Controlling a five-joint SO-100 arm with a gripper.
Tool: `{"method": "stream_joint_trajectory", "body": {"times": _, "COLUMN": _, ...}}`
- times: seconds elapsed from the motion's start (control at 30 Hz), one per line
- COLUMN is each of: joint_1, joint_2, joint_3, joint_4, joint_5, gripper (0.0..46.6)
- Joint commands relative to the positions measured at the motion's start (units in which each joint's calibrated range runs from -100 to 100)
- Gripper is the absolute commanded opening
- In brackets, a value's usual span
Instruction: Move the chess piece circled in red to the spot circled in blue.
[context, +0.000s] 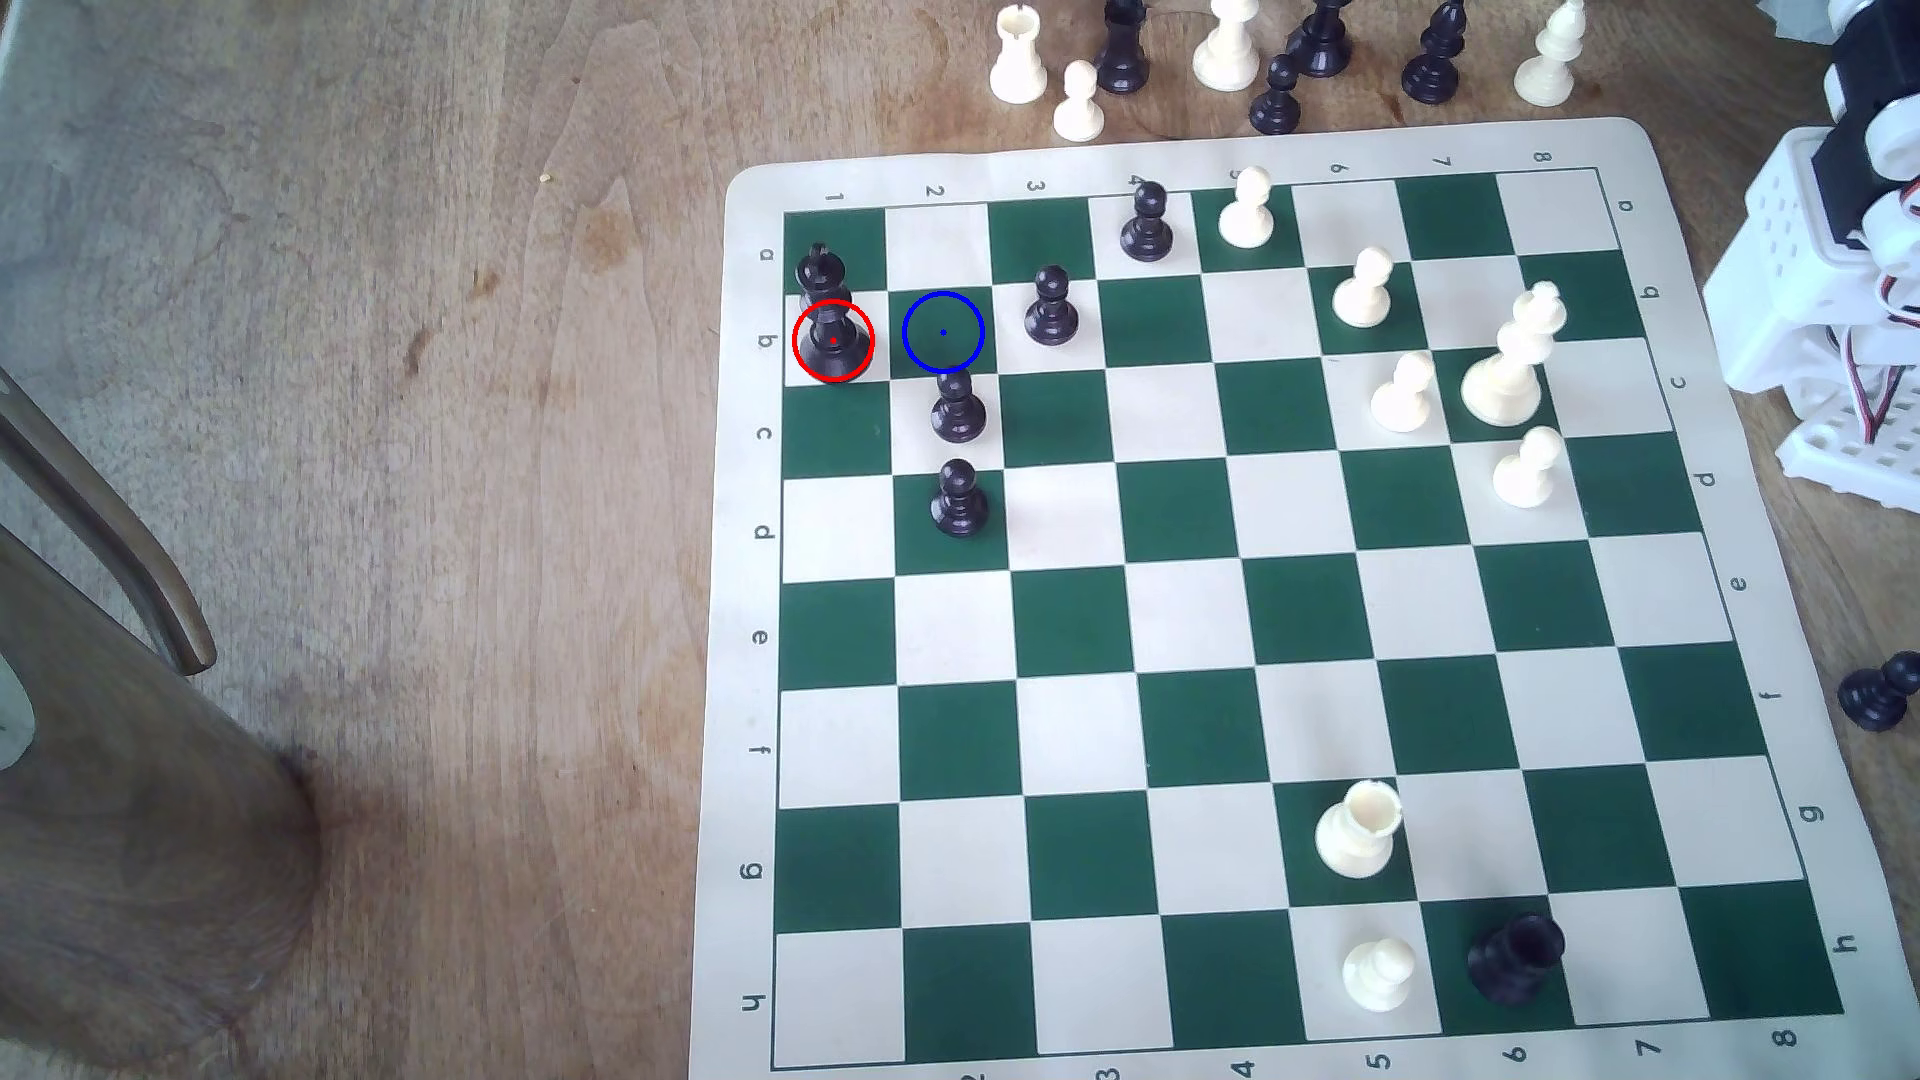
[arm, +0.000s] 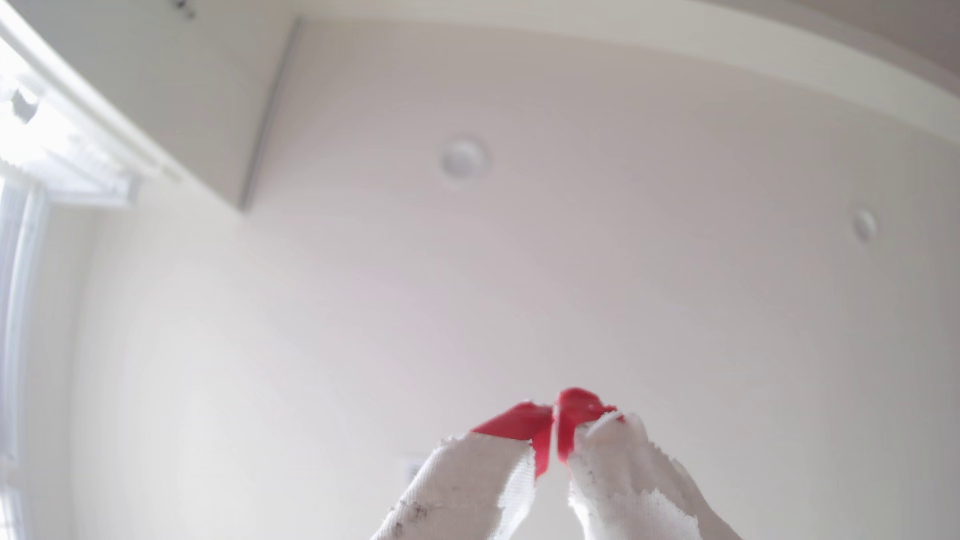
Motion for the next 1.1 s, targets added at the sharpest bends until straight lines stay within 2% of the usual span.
{"method": "stream_joint_trajectory", "body": {"times": 0.0, "joint_1": -1.41, "joint_2": 0.05, "joint_3": 0.45, "joint_4": -1.09, "joint_5": -0.29, "gripper": 0.1}}
{"method": "stream_joint_trajectory", "body": {"times": 0.27, "joint_1": -1.65, "joint_2": 0.05, "joint_3": -10.34, "joint_4": 18.56, "joint_5": -0.29, "gripper": 0.1}}
{"method": "stream_joint_trajectory", "body": {"times": 0.57, "joint_1": -1.18, "joint_2": 0.05, "joint_3": -21.94, "joint_4": 57.55, "joint_5": -0.29, "gripper": 0.1}}
{"method": "stream_joint_trajectory", "body": {"times": 0.63, "joint_1": 1.40, "joint_2": 0.31, "joint_3": -27.84, "joint_4": 72.86, "joint_5": -0.29, "gripper": 0.1}}
{"method": "stream_joint_trajectory", "body": {"times": 0.83, "joint_1": 2.81, "joint_2": 2.01, "joint_3": -31.19, "joint_4": 84.08, "joint_5": -0.29, "gripper": 0.1}}
{"method": "stream_joint_trajectory", "body": {"times": 0.87, "joint_1": 2.97, "joint_2": 1.84, "joint_3": -31.01, "joint_4": 84.25, "joint_5": -0.24, "gripper": 1.3}}
{"method": "stream_joint_trajectory", "body": {"times": 1.0, "joint_1": 1.40, "joint_2": 7.69, "joint_3": -33.10, "joint_4": 93.75, "joint_5": -0.49, "gripper": 0.2}}
{"method": "stream_joint_trajectory", "body": {"times": 1.07, "joint_1": 1.17, "joint_2": 15.59, "joint_3": -39.44, "joint_4": 105.46, "joint_5": -0.78, "gripper": 0.2}}
